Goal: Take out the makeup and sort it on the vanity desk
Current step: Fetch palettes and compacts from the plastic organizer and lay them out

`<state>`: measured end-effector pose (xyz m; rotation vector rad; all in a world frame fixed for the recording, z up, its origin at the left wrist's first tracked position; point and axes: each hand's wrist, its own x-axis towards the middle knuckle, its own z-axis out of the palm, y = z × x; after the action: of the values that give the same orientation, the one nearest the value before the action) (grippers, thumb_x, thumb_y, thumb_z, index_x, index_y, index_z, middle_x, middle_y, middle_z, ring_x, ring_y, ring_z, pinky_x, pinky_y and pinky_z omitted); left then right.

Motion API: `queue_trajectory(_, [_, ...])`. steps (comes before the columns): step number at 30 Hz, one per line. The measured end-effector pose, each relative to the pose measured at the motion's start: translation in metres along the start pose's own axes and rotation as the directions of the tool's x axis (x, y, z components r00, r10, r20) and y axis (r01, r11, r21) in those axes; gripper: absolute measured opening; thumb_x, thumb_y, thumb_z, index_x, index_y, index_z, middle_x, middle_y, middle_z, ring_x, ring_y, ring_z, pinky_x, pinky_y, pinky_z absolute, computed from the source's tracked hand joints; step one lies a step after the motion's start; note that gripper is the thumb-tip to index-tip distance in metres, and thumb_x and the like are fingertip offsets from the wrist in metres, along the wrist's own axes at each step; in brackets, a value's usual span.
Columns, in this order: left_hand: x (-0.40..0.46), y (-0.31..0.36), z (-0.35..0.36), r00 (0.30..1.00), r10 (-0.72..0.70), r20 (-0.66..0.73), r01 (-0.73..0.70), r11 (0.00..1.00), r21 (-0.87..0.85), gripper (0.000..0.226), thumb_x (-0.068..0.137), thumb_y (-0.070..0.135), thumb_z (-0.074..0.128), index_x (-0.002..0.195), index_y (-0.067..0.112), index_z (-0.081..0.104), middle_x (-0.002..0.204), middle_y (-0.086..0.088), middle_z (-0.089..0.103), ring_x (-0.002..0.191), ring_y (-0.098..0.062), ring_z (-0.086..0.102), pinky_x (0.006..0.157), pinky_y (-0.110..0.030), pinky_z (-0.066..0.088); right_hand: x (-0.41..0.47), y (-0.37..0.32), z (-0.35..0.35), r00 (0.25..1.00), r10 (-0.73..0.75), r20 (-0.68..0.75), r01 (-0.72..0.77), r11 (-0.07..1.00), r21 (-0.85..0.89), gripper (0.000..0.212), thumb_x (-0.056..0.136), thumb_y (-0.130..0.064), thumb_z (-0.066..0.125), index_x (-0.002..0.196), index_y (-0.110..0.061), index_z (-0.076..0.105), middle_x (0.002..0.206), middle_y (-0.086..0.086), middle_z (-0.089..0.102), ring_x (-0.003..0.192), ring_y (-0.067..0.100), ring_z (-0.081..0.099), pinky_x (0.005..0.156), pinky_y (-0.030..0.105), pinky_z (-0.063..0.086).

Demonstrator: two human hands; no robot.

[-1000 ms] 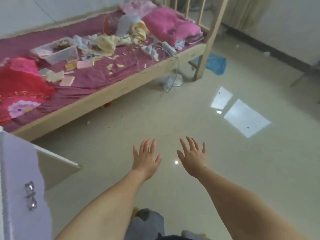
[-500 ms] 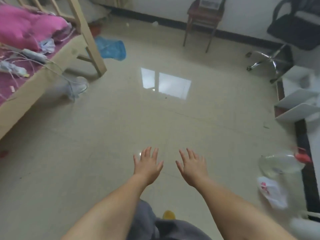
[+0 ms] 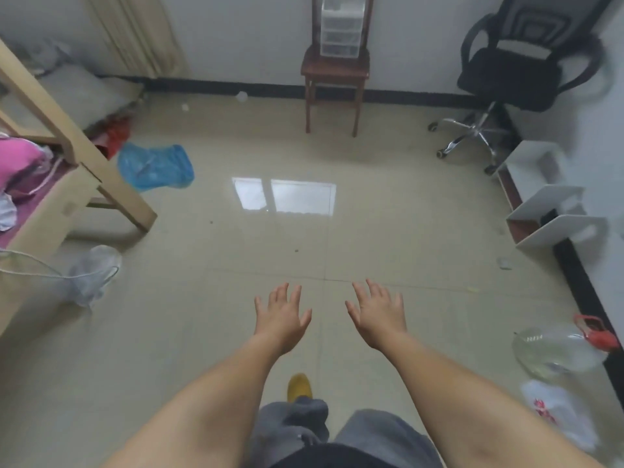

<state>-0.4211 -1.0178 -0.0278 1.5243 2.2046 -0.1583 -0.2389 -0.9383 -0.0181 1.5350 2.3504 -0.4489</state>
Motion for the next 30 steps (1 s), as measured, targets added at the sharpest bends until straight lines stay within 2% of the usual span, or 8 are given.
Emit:
queue_trajectory(9, [0.176,0.017,-0.095,0.991,0.129,-0.027,-0.128,0.991,0.035,0.061,0.096,0.05,0.021,0.149,0.025,0.003,0.157,-0.005,0.008,0.144,-0.024,0.007,0.114,-0.054,-0.001,0.157,0.014,-0.081,0.994,0.111,0.004,-0.111,0.992,0.054,0.057,0.099,-0.049,0.018,0.15,-0.026,0.011,0.159,0.004,0.012,0.145,0.021,0.013,0.114,0.051,0.011])
queue_trajectory(22, [0.473,0.09,-0.238,0.99,0.095,-0.109,-0.097,0.995,-0.016,0.06,0.097,0.049,0.022,0.149,0.024,0.005,0.157,-0.005,0.009,0.144,-0.021,0.007,0.115,-0.053,0.0,0.466,0.092,-0.25,0.997,0.042,-0.069,-0.042,0.999,0.003,0.055,0.099,-0.047,0.019,0.15,-0.026,0.014,0.158,0.005,0.013,0.145,0.02,0.013,0.115,0.05,0.008])
queue_trajectory(26, [0.556,0.092,-0.276,0.992,0.055,-0.115,-0.06,0.998,-0.037,0.061,0.096,0.05,0.024,0.149,0.024,0.007,0.157,-0.005,0.011,0.144,-0.021,0.007,0.115,-0.053,0.002,0.547,0.095,-0.286,0.998,0.01,-0.055,-0.01,1.0,0.002,0.054,0.1,-0.047,0.02,0.149,-0.027,0.014,0.158,0.003,0.013,0.145,0.019,0.012,0.115,0.051,0.007])
queue_trajectory(30, [0.651,0.087,-0.311,0.991,0.075,-0.113,-0.078,0.997,-0.022,0.061,0.096,0.051,0.024,0.149,0.024,0.007,0.157,-0.004,0.011,0.145,-0.02,0.007,0.115,-0.053,0.002,0.64,0.097,-0.32,0.997,0.022,-0.069,-0.022,1.0,0.011,0.054,0.1,-0.046,0.02,0.15,-0.027,0.014,0.158,0.003,0.012,0.145,0.019,0.011,0.115,0.05,0.007])
